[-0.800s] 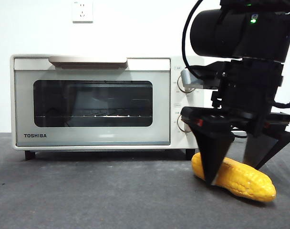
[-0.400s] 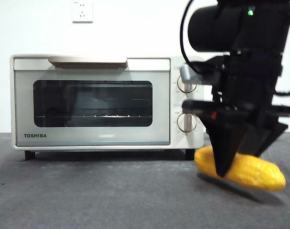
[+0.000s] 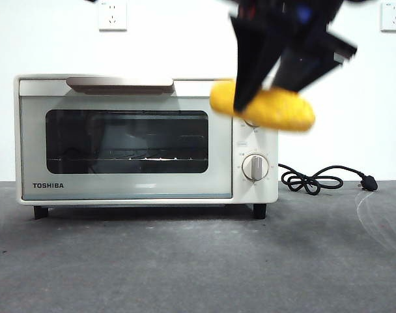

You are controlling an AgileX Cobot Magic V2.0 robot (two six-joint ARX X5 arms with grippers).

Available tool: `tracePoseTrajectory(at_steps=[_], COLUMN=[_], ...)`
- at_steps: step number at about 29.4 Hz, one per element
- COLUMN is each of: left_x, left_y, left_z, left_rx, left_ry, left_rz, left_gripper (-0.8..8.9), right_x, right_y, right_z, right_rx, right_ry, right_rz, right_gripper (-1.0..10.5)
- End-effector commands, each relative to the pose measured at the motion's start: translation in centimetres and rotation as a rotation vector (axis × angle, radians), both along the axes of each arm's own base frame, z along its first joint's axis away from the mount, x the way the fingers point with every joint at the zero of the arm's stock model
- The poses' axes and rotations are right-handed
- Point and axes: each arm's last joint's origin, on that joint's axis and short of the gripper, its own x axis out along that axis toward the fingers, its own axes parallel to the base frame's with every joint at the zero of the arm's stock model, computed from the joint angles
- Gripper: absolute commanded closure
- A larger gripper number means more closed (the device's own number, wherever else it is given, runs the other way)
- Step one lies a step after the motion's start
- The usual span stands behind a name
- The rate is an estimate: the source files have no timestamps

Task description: Take the corn from the table,put the corn in the oven

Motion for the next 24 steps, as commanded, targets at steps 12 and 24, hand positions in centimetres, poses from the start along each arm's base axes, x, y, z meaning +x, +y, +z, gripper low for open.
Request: tracePoseTrajectory(at_steps=[12,24], left_x=[4.5,6.4], left_y=[-1.5,-2.1], left_z=[-2.7,-4.7], left_rx=[0.063,0.122], left_ry=[0.000,0.027], left_rz=[0.066,0.085], left_gripper=[8.19,8.19], right_x=[-4.4,-5.5], right_y=[-3.6,-4.8], right_z=[5.8,6.8], right_rx=[0.199,0.230], right_ry=[-0.140,-0.161], right_rz=[0.001,-0.006], right_gripper=[9.6,9.6])
